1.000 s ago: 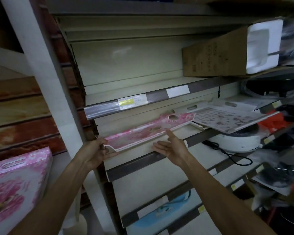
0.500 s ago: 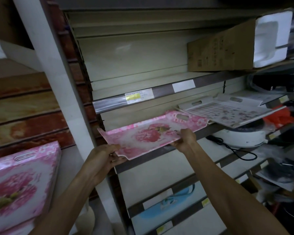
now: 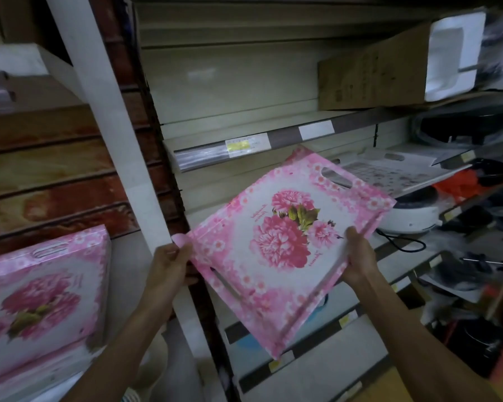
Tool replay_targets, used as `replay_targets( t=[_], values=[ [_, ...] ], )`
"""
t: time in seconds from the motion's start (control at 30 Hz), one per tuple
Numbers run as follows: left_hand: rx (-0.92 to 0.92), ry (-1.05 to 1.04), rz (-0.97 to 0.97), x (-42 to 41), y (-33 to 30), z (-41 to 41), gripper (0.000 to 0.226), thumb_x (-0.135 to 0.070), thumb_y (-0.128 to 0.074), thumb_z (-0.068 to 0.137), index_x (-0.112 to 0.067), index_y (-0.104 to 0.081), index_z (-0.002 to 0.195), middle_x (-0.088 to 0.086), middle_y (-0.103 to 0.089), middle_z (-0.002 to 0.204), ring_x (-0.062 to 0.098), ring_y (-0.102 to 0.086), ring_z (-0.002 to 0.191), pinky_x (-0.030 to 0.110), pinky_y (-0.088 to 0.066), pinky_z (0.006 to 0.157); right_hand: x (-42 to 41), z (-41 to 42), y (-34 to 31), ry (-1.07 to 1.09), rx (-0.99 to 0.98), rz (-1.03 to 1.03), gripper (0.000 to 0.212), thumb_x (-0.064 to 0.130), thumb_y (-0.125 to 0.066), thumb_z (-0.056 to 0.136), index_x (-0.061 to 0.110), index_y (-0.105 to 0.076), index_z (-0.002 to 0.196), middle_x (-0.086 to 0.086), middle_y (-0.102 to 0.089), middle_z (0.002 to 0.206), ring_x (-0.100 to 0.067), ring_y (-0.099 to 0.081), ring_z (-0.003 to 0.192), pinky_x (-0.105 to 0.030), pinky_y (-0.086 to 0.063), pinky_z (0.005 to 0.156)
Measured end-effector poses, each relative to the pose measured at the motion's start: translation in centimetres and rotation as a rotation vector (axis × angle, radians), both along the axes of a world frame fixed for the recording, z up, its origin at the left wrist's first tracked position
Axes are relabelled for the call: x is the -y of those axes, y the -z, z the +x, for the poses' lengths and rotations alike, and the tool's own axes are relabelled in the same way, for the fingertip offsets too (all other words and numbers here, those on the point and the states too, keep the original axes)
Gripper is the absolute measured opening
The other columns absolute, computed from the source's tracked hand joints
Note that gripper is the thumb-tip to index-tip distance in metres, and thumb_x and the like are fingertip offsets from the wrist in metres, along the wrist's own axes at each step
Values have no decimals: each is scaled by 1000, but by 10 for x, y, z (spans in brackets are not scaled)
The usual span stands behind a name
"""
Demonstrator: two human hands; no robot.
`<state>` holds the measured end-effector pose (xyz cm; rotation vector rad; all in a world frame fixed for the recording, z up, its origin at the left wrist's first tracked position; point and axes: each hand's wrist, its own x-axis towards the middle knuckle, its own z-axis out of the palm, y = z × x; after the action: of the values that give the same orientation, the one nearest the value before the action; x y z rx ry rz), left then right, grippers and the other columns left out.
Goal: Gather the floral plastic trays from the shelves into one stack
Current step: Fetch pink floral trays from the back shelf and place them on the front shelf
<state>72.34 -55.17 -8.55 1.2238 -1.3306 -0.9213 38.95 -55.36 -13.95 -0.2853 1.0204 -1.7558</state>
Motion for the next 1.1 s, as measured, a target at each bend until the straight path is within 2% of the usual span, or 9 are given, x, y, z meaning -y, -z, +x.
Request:
replay_targets(
  t=[0.07,0.13,0.23,0.33,0.43,0.6,0.73,0.9,1.1],
  values=[
    [48,-142,-122,5,-1,8,10,-32,-60,94,-30,-61,104,1,-70,96,20,-70,80,23,-52,59,-17,0,9,-24,6,-71,29,29,-49,101,8,-56,119,-11,-68,117,-28,-72,97,-49,-58,83],
    [179,-207,-206,13,-3,16,34,-26,-63,92,-19,-51,123,10,-57,114,15,-61,80,22,-47,62,-33,1,18,-16,-6,-108,22,29,-49,101,13,-59,112,-9,-72,110,-25,-75,89,-48,-58,82],
    [460,-55,-263,16,-12,19,27,-30,-59,94,-15,-58,117,-3,-60,104,-3,-59,81,10,-43,66,-52,6,28,4,-46,-120,31,34,-52,99,14,-57,123,-11,-71,117,-30,-69,105,-52,-54,92],
    [636,152,-193,14,-15,16,26,-36,-53,97,-18,-61,113,-7,-62,102,4,-60,93,11,-42,72,-70,13,32,52,-162,-88,29,44,-57,94,18,-59,108,0,-71,93,-17,-71,83,-34,-57,69],
    [645,279,-140,9,-15,10,34,-43,-50,96,-18,-61,117,-5,-63,107,9,-59,96,12,-41,74,-85,16,37,98,-172,-72,44,49,-61,90,9,-61,109,-4,-72,83,-24,-72,76,-37,-59,65],
    [594,432,-124,-3,-9,8,33,-44,-46,98,-22,-66,110,-7,-71,100,12,-68,93,33,-54,87,-102,20,36,45,-94,-175,43,47,-57,92,15,-64,121,-15,-71,117,-33,-70,104,-43,-60,73],
    [515,469,-177,-15,-1,16,31,-42,-43,100,-27,-64,118,-9,-72,85,0,-68,75,9,-49,64,-110,29,29,47,-119,-177,54,49,-62,88,15,-59,130,-16,-69,122,-36,-67,109,-51,-58,85],
    [446,406,-186,-24,0,46,27,-40,-41,101,-23,-62,95,3,-62,68,11,-58,58,29,-46,61,-106,56,13,-29,-175,-216,46,45,-55,94,13,-60,126,-15,-72,114,-35,-70,103,-47,-60,76],
    [425,319,-234,-35,-7,103,28,-40,-42,100,-29,-59,81,-10,-63,63,1,-58,54,16,-46,54,-84,105,-2,-108,-160,-214,38,48,-60,90,20,-71,114,-14,-72,115,-35,-70,103,-49,-60,77]
  ],
)
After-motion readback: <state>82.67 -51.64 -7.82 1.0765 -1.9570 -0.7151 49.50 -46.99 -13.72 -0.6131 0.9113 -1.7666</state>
